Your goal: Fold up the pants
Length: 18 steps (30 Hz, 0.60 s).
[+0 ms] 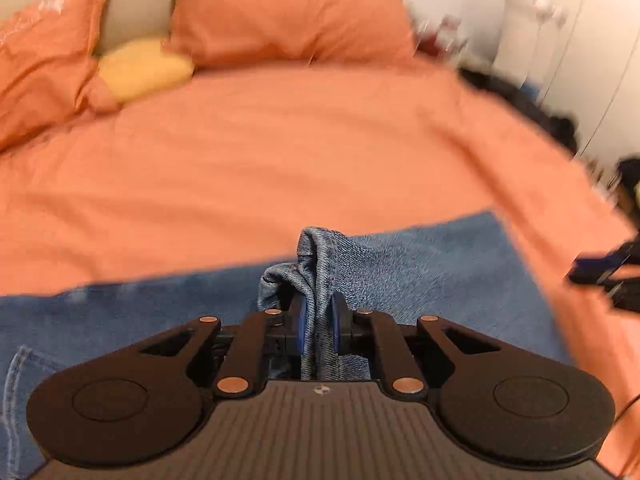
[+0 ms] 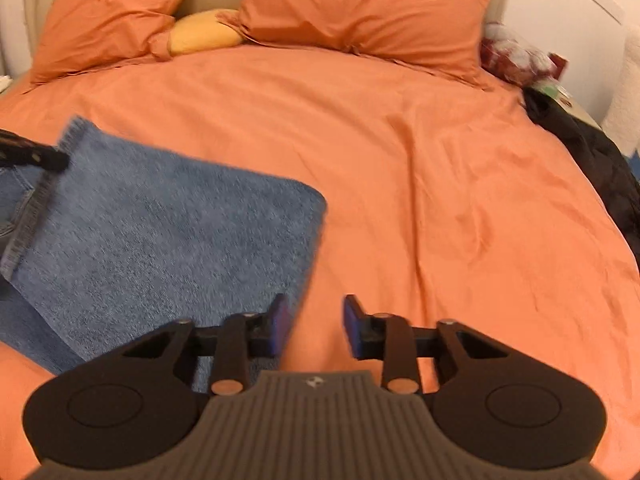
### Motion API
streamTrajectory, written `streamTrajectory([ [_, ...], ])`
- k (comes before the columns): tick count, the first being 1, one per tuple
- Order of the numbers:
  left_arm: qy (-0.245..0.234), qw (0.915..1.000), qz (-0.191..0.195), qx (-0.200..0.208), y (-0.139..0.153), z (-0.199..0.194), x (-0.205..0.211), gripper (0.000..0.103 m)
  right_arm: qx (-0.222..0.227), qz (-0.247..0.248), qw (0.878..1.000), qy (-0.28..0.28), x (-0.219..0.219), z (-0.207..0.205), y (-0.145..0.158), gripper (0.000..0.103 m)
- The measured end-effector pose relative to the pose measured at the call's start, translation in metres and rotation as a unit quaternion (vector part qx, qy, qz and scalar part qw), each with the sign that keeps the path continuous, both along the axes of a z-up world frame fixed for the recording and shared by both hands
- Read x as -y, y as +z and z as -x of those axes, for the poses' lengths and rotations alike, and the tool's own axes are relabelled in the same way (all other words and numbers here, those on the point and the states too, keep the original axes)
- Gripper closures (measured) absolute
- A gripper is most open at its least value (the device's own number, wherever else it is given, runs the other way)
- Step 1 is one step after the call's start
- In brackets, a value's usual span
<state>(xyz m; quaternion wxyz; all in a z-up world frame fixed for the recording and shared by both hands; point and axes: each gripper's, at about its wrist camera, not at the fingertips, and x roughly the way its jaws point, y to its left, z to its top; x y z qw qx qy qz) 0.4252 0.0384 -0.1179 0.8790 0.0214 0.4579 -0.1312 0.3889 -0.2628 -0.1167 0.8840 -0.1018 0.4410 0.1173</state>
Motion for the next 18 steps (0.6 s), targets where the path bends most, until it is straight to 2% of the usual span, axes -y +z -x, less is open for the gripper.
streamTrajectory([
  [3,0.001,0.9992,-0.030,-0.025,-0.027,-0.007,0.004,0.090,0.003,-0.011,1.000,0.007,-0.010,-0.016,-0.004,0.087],
  [8,0.008,0.9974,-0.046,-0.056,-0.056,-0.018,0.007,0.089,-0.010,-0.012,1.000,0.009,-0.025,-0.049,-0.022,0.090],
  [15,-0.008,0.9973,-0.045,-0.058,-0.067,-0.024,0.003,0.085,-0.067,0.010,0.997,-0.021,-0.033,-0.085,-0.074,0.093],
  [18,-0.007,0.9973,-0.051,-0.053,-0.068,-0.022,0.004,0.084,-0.070,0.023,0.997,-0.024,-0.039,-0.089,-0.075,0.093],
])
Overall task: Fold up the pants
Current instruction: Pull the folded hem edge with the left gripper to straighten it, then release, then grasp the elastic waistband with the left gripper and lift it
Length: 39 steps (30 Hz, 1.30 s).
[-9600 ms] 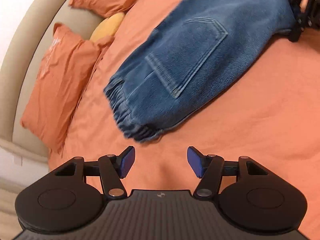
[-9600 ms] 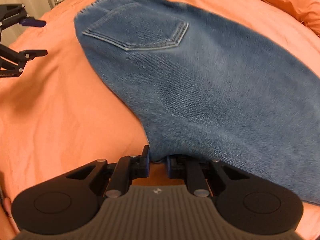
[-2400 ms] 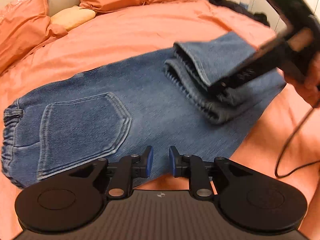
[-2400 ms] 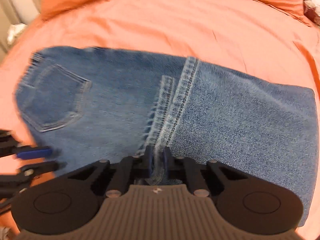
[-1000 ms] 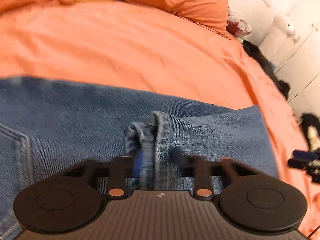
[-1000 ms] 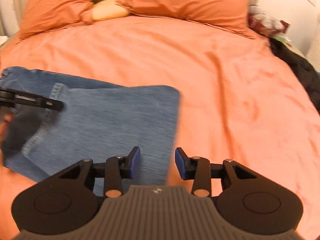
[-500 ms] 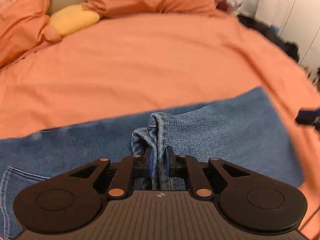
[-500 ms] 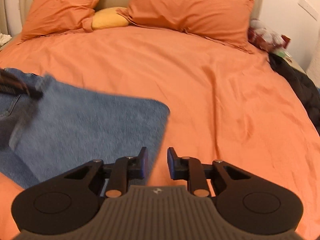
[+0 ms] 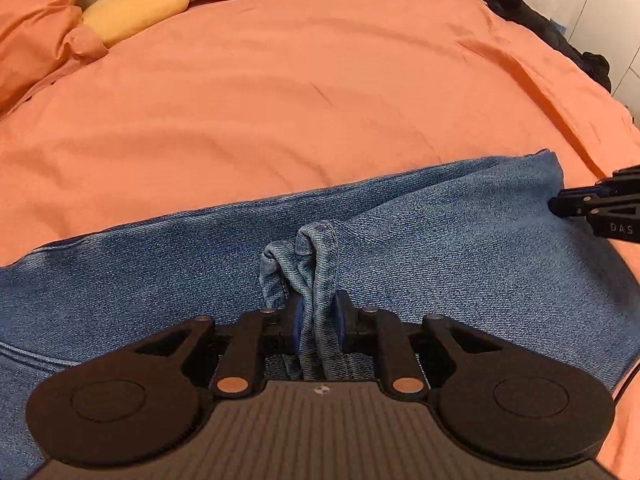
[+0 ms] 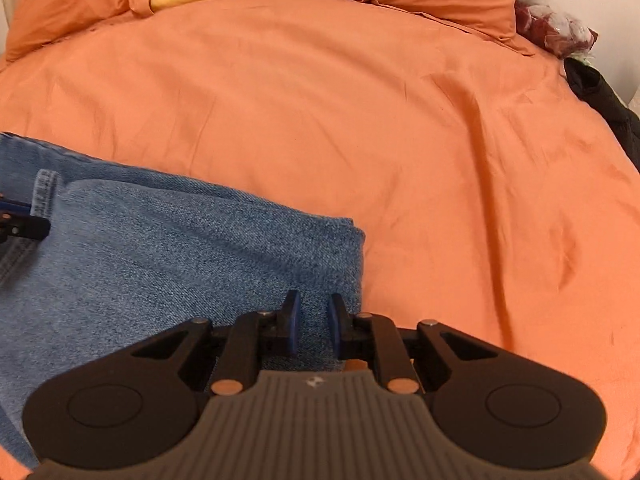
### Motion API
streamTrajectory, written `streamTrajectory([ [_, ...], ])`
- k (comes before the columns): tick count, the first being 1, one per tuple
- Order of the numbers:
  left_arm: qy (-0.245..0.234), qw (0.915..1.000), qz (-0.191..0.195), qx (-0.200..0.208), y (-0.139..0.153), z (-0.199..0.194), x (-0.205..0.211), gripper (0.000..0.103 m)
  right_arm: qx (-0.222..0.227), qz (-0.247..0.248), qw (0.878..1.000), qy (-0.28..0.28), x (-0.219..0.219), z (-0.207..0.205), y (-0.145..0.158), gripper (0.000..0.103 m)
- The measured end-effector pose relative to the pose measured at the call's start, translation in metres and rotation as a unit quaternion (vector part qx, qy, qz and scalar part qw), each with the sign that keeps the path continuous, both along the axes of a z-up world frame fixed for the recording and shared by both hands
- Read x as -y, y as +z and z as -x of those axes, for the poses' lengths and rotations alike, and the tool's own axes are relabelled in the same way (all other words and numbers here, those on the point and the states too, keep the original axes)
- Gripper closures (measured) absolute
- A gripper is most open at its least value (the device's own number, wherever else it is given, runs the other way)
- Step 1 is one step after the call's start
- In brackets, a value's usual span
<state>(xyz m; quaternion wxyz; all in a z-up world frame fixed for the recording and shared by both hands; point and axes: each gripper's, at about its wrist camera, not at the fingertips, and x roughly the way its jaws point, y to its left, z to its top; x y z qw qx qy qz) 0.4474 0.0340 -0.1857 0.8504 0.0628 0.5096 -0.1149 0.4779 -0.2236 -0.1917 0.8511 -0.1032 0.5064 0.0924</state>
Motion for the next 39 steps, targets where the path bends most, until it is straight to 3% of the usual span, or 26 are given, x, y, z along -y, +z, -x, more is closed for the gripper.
streamTrajectory([
  [3,0.002,1.0000,-0.006,-0.002,0.006,0.001,0.003,0.078,-0.006,0.008,1.000,0.002,-0.002,0.003,0.014,0.092],
  [5,0.001,0.9999,-0.012,-0.003,0.013,0.003,0.002,0.069,-0.008,-0.001,1.000,0.002,0.002,0.014,0.026,0.090],
  [7,-0.003,0.9997,-0.023,-0.001,0.020,0.010,0.004,0.067,-0.012,-0.018,1.000,0.000,0.009,0.030,0.037,0.090],
  [14,-0.057,0.9980,-0.028,0.010,0.042,0.069,0.012,0.069,-0.035,-0.034,0.998,0.041,0.019,0.102,0.058,0.090],
  [18,-0.086,0.9948,-0.055,0.003,0.031,0.092,0.026,0.075,-0.042,-0.023,0.997,0.066,0.014,0.128,0.051,0.091],
  [24,-0.063,0.9964,-0.054,-0.019,0.007,0.090,0.023,0.076,-0.051,0.001,0.996,0.068,0.010,0.133,0.009,0.090],
  [29,-0.056,0.9960,-0.068,-0.017,0.005,0.087,0.028,0.075,-0.053,0.014,0.996,0.066,0.004,0.130,0.010,0.090],
  [33,-0.034,0.9984,-0.042,-0.014,0.020,0.096,0.013,0.067,-0.058,0.035,0.996,0.062,-0.006,0.127,0.018,0.089],
  [36,-0.031,0.9987,-0.039,0.007,0.042,0.113,-0.007,0.061,-0.035,0.050,0.995,0.081,-0.013,0.136,0.031,0.090],
  [39,-0.015,0.9988,-0.038,0.028,0.065,0.133,-0.035,0.053,-0.004,0.036,0.994,0.100,-0.019,0.147,0.050,0.089],
])
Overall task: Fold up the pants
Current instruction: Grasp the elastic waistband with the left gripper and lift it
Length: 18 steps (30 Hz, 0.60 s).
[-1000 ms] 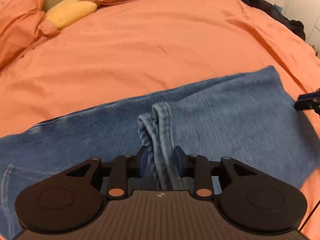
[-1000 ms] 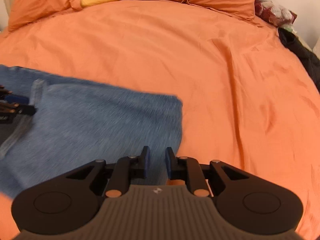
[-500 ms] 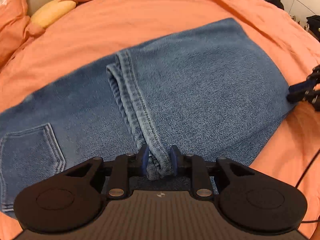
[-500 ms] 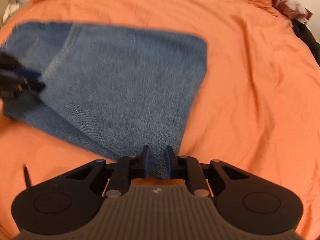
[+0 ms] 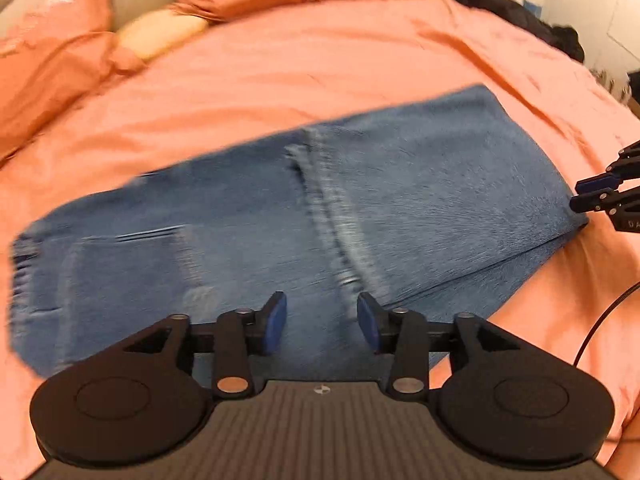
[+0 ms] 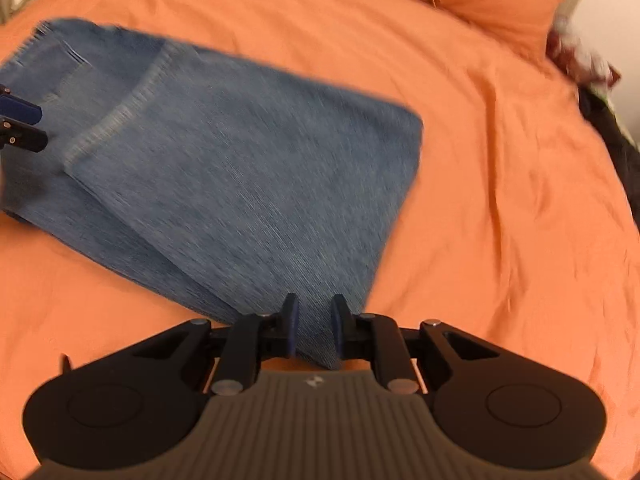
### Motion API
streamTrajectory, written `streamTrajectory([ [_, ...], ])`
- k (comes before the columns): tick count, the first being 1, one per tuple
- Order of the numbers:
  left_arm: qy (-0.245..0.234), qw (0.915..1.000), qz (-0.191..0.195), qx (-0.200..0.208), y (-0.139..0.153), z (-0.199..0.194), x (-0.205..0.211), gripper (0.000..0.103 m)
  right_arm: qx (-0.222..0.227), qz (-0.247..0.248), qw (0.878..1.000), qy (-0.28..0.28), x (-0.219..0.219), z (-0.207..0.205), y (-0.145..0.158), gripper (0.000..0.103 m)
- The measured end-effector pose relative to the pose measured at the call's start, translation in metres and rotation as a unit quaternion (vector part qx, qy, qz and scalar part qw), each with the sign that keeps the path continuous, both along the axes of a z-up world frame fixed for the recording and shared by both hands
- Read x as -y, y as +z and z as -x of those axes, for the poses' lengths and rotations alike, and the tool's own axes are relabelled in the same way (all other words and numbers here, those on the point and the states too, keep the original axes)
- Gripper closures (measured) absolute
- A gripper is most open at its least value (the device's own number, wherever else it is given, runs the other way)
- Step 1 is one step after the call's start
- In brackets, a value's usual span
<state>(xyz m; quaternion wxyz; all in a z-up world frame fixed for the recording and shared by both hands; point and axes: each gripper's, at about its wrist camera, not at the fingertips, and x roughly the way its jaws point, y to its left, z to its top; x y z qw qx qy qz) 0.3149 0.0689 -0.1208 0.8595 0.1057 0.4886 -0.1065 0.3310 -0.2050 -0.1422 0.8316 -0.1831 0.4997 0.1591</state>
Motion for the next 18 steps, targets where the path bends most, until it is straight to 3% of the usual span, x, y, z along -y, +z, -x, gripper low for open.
streamTrajectory([
  [3,0.031,0.9995,0.002,0.008,0.019,0.012,-0.039,0.048,0.017,-0.016,0.999,0.028,-0.014,0.004,0.014,0.088],
  [6,0.075,0.9970,0.008,0.017,0.032,0.018,-0.081,0.041,0.034,-0.017,0.997,0.073,-0.037,0.007,0.025,0.075],
  [10,0.154,0.9865,0.045,0.033,0.038,0.029,-0.142,0.030,0.034,-0.013,0.988,0.147,-0.076,0.004,0.029,0.074],
  [13,0.216,0.9710,0.093,0.042,0.036,0.035,-0.187,0.026,0.032,-0.007,0.982,0.186,-0.104,-0.003,0.026,0.068],
  [18,0.321,0.9275,0.188,0.041,0.010,0.039,-0.254,0.020,0.025,0.019,0.973,0.230,-0.144,-0.022,0.010,0.067],
])
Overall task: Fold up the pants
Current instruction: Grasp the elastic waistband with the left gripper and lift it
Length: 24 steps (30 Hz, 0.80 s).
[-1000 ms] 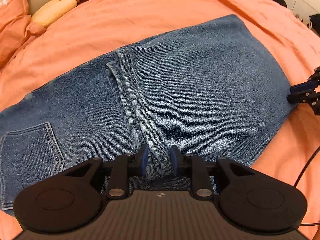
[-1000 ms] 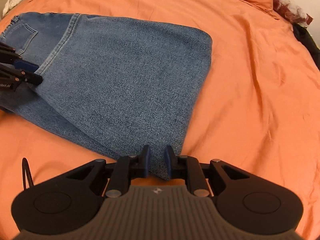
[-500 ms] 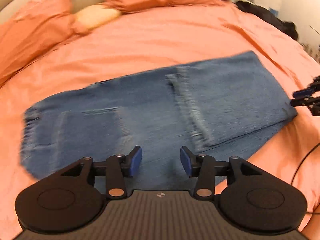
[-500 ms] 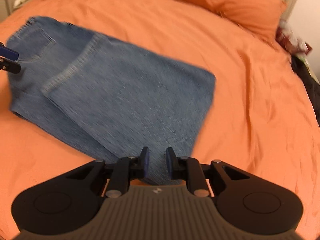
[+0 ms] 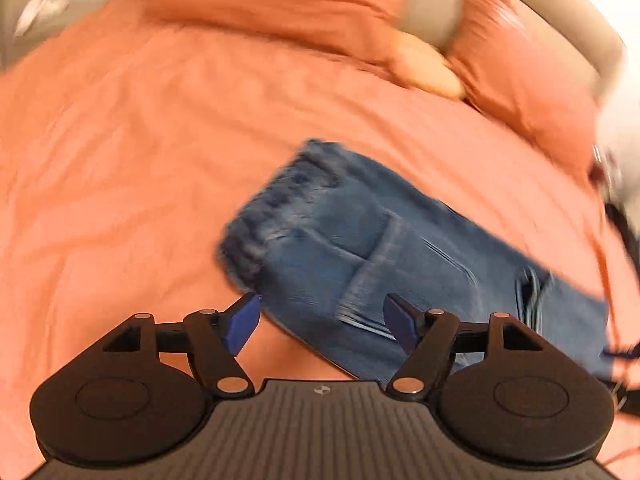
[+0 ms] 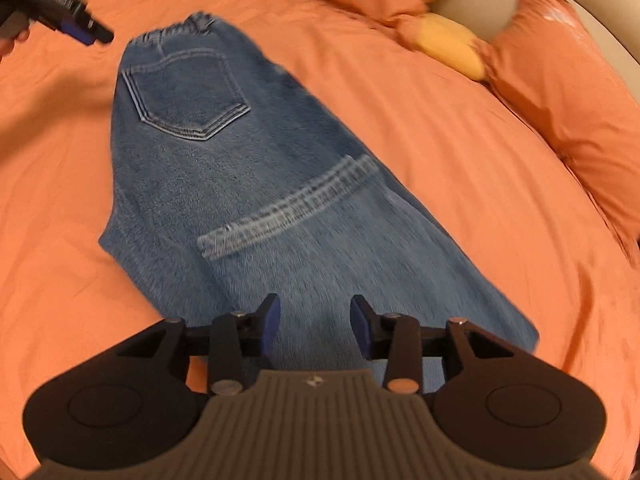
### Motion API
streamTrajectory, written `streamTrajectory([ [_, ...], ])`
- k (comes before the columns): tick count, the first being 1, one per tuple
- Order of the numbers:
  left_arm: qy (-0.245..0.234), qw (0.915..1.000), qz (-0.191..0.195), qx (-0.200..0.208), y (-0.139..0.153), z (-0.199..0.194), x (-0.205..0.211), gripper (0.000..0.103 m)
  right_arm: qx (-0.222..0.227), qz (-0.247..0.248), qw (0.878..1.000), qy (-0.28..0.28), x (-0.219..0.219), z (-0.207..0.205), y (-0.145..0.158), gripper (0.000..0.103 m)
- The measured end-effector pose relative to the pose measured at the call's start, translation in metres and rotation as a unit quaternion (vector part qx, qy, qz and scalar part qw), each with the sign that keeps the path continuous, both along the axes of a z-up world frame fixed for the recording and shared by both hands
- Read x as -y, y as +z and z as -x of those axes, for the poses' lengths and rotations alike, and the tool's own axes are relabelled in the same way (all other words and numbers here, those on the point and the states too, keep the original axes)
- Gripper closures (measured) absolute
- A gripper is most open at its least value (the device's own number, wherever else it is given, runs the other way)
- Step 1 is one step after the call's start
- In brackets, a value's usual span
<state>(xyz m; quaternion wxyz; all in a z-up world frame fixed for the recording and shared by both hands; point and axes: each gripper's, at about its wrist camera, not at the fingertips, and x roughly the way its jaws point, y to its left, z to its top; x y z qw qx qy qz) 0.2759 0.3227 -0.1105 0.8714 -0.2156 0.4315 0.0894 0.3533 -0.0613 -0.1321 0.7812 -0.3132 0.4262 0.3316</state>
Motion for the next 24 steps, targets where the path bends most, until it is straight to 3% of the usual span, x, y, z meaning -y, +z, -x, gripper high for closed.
streamTrajectory([
  [7,0.082,0.9881,0.129,0.015,-0.055,-0.009,-0.049,0.020,-0.015,0.033,0.998,0.045,-0.036,-0.029,-0.022,0.067],
  [11,0.105,0.9785,0.175,0.034,-0.078,-0.014,-0.059,0.018,-0.027,0.041,0.997,0.066,-0.049,-0.046,-0.030,0.067],
  [18,0.106,0.9725,0.197,0.063,-0.097,-0.023,-0.068,0.020,-0.068,0.060,0.989,0.120,-0.065,-0.062,-0.051,0.067],
  [24,0.096,0.9742,0.189,0.078,-0.098,-0.023,-0.069,0.039,-0.111,0.058,0.986,0.111,-0.067,-0.078,-0.057,0.065],
])
